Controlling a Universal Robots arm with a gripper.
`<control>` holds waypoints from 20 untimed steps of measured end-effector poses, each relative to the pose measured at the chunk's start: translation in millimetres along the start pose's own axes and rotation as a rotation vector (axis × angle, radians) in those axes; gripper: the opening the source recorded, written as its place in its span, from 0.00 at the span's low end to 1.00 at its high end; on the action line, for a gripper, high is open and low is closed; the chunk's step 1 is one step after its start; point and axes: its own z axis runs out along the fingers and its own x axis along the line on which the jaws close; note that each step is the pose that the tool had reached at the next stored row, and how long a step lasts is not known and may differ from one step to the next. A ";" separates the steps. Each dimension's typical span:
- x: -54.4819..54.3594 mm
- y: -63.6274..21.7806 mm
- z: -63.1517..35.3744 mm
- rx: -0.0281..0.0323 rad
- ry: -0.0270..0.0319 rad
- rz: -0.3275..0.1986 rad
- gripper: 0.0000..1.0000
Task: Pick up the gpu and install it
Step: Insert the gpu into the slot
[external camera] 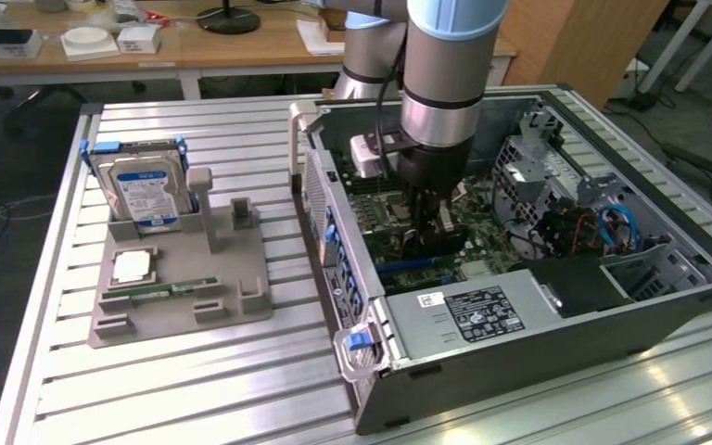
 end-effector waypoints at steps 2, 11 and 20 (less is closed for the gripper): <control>0.1 1.1 -0.1 0.0000 0.0000 0.000 0.26; 0.3 6.4 -0.5 0.0004 -0.0002 0.000 0.26; -0.7 7.5 -0.4 0.0028 0.0000 0.000 0.26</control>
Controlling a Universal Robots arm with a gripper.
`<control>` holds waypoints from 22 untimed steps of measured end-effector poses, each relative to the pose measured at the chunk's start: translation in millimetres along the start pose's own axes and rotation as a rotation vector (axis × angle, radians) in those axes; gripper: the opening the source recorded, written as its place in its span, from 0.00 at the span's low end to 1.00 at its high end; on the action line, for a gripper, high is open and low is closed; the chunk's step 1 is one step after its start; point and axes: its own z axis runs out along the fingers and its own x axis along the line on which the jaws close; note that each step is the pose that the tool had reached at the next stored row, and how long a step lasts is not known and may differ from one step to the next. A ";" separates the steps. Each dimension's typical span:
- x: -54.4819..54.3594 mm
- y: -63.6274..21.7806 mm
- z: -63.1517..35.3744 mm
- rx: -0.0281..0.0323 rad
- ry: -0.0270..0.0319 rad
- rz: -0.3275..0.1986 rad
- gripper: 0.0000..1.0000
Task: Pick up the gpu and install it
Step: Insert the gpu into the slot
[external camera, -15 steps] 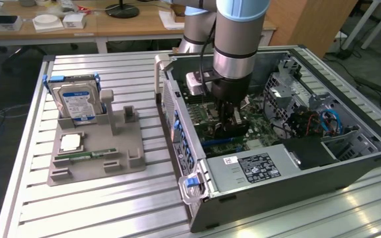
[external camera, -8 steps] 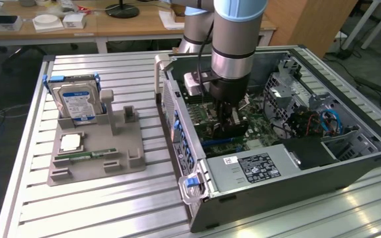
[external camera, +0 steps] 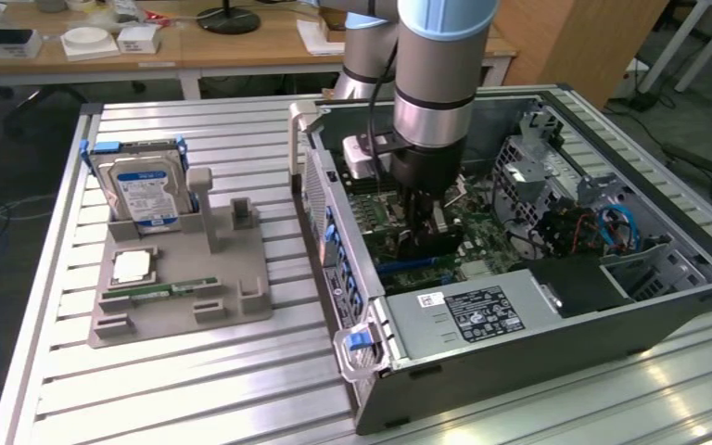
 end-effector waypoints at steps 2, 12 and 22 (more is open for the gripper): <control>-0.1 0.0 0.0 0.0002 0.0000 0.000 0.26; -1.0 0.1 0.1 0.0006 0.0000 0.000 0.26; -1.8 0.3 1.4 0.0012 0.0001 0.000 0.26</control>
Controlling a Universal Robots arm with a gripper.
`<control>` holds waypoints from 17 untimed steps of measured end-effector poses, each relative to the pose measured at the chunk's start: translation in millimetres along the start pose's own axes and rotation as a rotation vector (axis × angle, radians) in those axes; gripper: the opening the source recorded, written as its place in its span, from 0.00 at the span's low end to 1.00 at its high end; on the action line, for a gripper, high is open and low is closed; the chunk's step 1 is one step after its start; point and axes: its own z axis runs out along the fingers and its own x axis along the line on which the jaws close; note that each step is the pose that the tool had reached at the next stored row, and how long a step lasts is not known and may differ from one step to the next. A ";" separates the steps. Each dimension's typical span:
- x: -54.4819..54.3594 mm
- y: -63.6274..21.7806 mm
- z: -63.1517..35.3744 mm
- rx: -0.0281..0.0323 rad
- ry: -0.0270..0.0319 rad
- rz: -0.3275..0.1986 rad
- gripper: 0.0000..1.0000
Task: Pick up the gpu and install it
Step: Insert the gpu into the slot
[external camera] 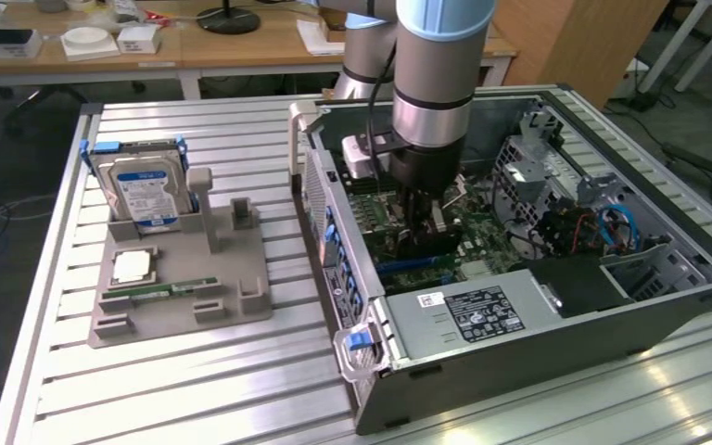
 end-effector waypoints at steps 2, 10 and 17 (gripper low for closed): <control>-0.1 0.1 0.9 0.0006 -0.0003 0.000 0.26; -0.7 0.7 1.0 0.0149 -0.0007 0.001 0.26; -0.8 1.7 2.4 0.0158 -0.0005 0.001 0.26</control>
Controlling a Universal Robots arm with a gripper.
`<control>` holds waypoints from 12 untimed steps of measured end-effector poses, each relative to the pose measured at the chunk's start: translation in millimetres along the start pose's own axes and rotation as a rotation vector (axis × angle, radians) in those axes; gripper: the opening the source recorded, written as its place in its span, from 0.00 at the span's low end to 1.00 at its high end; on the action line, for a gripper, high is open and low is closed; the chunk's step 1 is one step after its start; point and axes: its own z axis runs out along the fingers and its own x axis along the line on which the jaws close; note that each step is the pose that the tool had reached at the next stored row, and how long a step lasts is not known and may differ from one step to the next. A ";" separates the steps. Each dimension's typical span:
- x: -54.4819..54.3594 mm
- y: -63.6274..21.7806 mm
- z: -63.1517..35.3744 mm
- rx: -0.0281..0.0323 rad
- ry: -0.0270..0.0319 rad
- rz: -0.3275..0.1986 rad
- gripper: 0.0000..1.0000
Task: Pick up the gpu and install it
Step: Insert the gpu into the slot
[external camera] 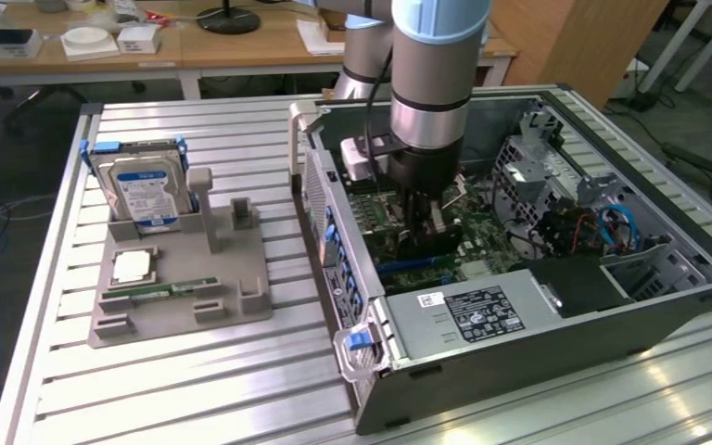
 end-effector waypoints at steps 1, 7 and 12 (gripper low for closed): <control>0.0 0.2 0.5 0.0000 -0.0001 0.000 0.26; -0.1 0.9 1.8 -0.0001 0.0000 0.000 0.26; -0.1 1.2 2.7 0.0003 -0.0001 0.000 0.26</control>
